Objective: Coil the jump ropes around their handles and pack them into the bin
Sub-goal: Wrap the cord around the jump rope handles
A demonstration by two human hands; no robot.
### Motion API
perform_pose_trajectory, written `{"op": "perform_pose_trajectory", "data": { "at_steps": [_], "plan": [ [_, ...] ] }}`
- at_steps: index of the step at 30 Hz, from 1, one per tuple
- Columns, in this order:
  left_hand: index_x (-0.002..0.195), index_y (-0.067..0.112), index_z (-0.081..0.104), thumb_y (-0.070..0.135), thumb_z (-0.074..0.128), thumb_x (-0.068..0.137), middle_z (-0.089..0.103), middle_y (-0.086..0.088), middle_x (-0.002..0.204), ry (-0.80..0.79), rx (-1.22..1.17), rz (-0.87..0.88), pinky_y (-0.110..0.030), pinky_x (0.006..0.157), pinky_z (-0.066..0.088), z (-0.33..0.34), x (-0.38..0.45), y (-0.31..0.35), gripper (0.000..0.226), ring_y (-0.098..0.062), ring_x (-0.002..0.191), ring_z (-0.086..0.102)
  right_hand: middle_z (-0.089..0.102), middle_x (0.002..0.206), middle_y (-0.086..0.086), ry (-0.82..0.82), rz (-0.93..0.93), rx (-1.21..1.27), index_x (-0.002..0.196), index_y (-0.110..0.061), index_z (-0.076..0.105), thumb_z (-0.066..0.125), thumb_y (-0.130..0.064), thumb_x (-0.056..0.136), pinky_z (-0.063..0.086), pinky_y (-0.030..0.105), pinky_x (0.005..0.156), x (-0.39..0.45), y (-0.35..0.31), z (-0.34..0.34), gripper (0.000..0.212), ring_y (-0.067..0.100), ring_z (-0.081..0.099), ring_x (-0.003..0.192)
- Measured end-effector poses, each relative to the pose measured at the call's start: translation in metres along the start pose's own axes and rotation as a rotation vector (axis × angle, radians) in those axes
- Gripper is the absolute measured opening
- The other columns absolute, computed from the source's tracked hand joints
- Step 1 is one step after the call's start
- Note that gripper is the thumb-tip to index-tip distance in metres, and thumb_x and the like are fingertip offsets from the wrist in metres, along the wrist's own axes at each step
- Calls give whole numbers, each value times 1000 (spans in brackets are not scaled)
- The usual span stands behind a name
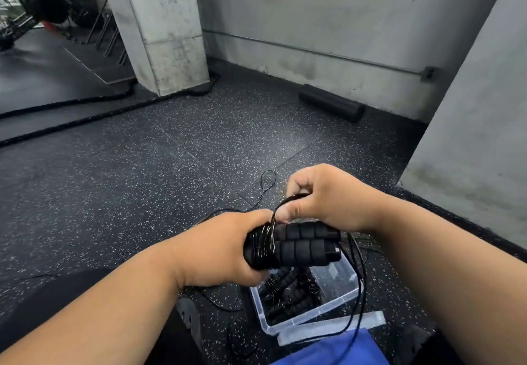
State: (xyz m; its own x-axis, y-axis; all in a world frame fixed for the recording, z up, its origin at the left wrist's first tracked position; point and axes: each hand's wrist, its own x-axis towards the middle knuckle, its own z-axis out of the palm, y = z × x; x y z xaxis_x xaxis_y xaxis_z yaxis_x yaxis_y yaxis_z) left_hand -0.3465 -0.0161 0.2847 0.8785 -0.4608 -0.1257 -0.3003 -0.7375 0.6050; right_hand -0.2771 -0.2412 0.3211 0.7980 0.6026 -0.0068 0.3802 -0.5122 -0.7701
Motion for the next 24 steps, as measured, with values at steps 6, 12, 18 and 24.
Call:
{"op": "perform_pose_trajectory", "data": {
  "at_steps": [6,12,18,24],
  "plan": [
    [124,44,51,17,90,80,68,2,100,136,-335,2,-28,65,55,2,3,-2,64,-4,72,61,59,66,-2,-110,168,409,78,-6,65,55,5,98,39,23,56,4,40,25,25,10,48,60],
    [142,52,52,8,86,82,69,3,116,355,-550,-108,-18,69,51,4,12,-6,82,-3,77,64,49,62,-14,-117,180,-5,77,-21,58,46,-23,108,35,19,48,9,30,55,33,8,40,53],
    [132,54,47,36,80,70,72,15,92,382,132,-384,-28,70,54,-6,15,-35,73,-7,75,68,56,75,-4,-95,27,-486,76,-20,45,46,-44,106,38,35,63,-3,7,58,38,18,53,70],
    [120,59,50,27,81,74,71,18,92,-5,132,-102,-27,72,56,10,8,-16,64,-2,77,67,64,69,-11,-125,-67,-452,76,-26,65,77,-52,85,43,25,58,-8,-10,15,30,3,56,63]
  ]
}}
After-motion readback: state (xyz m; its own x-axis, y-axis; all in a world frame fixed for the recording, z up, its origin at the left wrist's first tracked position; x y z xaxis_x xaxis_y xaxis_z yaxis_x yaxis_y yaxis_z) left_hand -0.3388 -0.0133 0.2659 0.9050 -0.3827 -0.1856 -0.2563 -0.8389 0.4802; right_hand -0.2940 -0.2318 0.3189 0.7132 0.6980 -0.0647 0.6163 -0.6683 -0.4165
